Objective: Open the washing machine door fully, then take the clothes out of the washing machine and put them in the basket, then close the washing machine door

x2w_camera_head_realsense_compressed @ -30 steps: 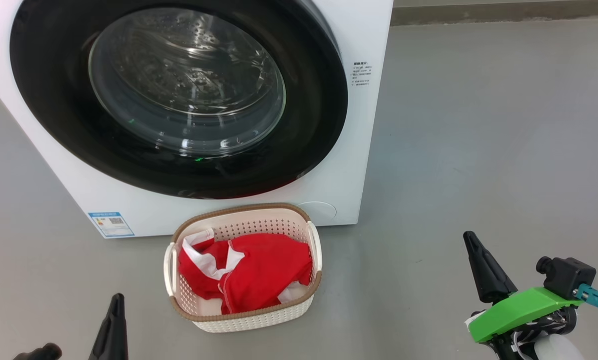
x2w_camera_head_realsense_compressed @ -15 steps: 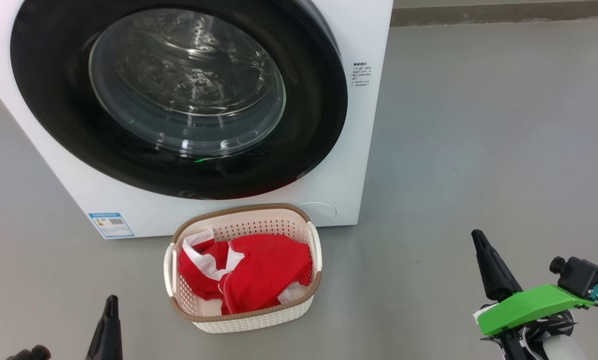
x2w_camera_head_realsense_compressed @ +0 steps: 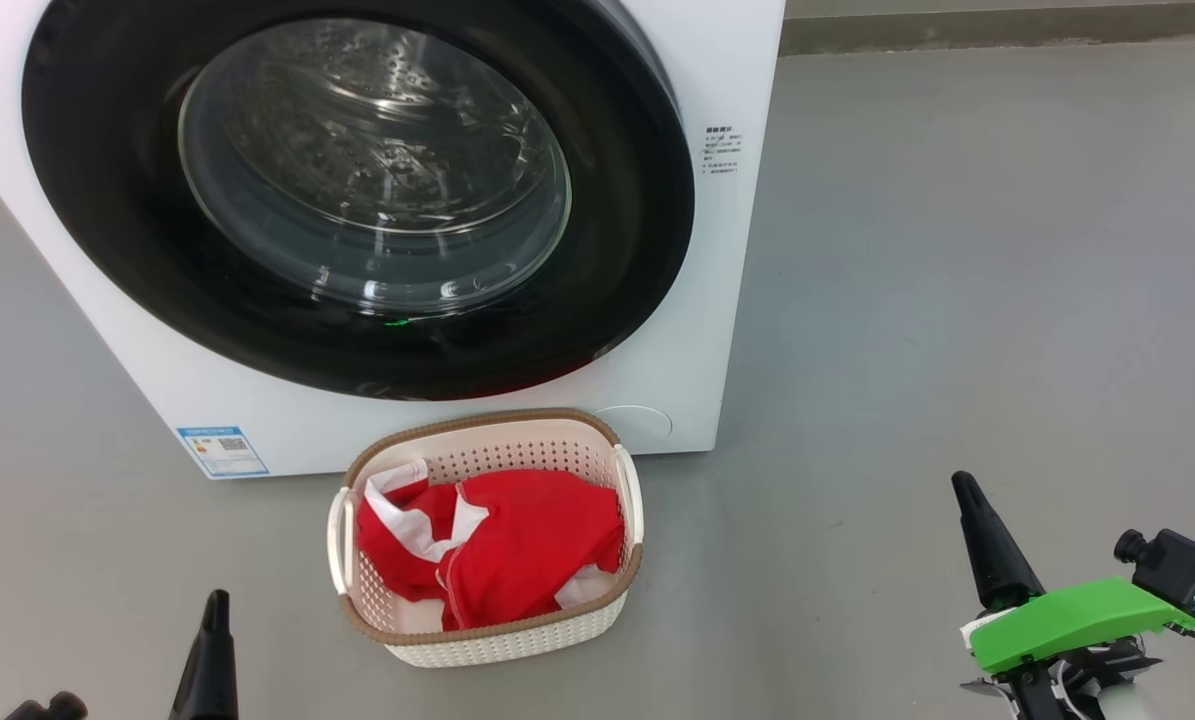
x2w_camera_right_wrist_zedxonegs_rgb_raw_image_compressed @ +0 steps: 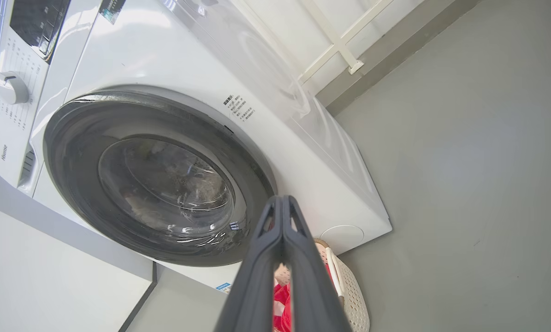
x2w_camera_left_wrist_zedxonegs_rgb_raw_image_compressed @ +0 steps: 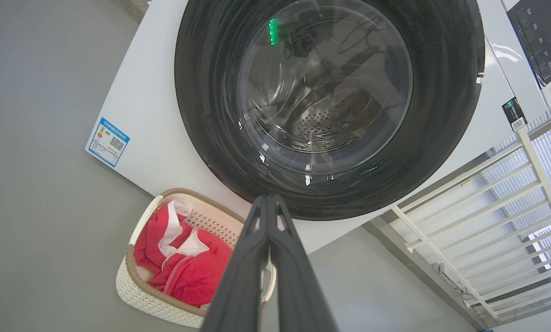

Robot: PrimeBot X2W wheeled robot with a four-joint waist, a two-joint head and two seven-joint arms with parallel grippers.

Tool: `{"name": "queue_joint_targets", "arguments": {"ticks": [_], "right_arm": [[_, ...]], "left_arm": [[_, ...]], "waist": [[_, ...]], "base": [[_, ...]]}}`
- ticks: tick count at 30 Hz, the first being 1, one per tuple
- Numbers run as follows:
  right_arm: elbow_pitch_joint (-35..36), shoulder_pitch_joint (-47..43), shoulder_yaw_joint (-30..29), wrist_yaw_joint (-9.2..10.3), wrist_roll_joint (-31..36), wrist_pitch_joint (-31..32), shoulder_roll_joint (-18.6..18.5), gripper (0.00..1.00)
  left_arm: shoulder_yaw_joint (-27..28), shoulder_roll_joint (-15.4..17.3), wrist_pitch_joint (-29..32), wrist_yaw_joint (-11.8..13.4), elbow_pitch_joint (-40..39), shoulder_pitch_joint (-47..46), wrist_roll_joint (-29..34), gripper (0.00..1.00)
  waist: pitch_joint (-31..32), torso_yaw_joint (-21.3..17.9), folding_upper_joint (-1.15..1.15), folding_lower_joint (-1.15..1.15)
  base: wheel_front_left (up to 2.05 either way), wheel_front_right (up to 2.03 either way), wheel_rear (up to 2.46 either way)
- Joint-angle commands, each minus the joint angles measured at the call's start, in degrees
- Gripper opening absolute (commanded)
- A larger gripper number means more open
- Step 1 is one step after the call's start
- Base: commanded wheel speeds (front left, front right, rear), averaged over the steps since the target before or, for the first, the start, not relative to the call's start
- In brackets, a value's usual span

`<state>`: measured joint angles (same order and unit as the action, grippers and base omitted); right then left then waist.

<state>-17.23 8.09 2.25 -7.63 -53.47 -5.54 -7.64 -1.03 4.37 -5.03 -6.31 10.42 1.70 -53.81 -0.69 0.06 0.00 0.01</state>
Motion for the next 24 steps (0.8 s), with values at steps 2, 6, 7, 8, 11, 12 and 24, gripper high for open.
{"name": "queue_joint_targets", "arguments": {"ticks": [2,6,7,8,11,12,24], "right_arm": [[1.8,0.8,-0.6,0.06,-2.5,0.7,-0.1,0.0],[1.8,0.6,-0.9,0.06,-4.2,1.2,0.1,0.0],[1.9,0.6,-1.1,0.07,-4.7,1.4,0.1,0.0],[1.9,0.6,-1.2,0.07,-5.3,1.6,0.2,0.0],[1.9,0.4,-1.5,0.07,-6.9,2.1,0.4,0.0],[2.0,0.4,-1.7,0.07,-7.5,2.2,0.5,0.0],[2.2,-0.1,-3.1,0.09,-14.0,4.3,1.4,0.0]], "left_arm": [[1.7,0.5,0.8,-0.5,-0.8,-3.1,-2.6,0.0],[1.9,0.4,1.3,-0.5,-0.6,-3.4,-4.2,0.0],[2.0,0.4,1.5,-0.6,-0.6,-3.4,-4.8,0.0],[2.1,0.3,1.7,-0.6,-0.5,-3.5,-5.3,0.0],[2.4,0.3,2.1,-0.6,-0.3,-3.7,-6.9,0.0],[2.5,0.2,2.3,-0.6,-0.2,-3.8,-7.5,0.0],[3.5,-0.1,4.2,-0.7,0.6,-4.7,-14.0,0.0]], "waist": [[0.0,0.0,0.0,-0.01],[0.0,0.0,0.0,-0.01],[0.1,0.0,0.0,-0.01],[0.1,0.0,0.0,-0.01],[0.1,0.0,0.0,-0.01],[0.1,0.0,0.0,-0.01],[0.2,0.0,0.0,-0.01]], "base": [[0.0,0.0,0.0],[0.0,0.0,0.0],[0.0,0.0,0.0],[0.0,0.0,0.0],[0.0,0.0,0.0],[0.0,0.0,0.0],[0.0,0.0,0.0]]}}
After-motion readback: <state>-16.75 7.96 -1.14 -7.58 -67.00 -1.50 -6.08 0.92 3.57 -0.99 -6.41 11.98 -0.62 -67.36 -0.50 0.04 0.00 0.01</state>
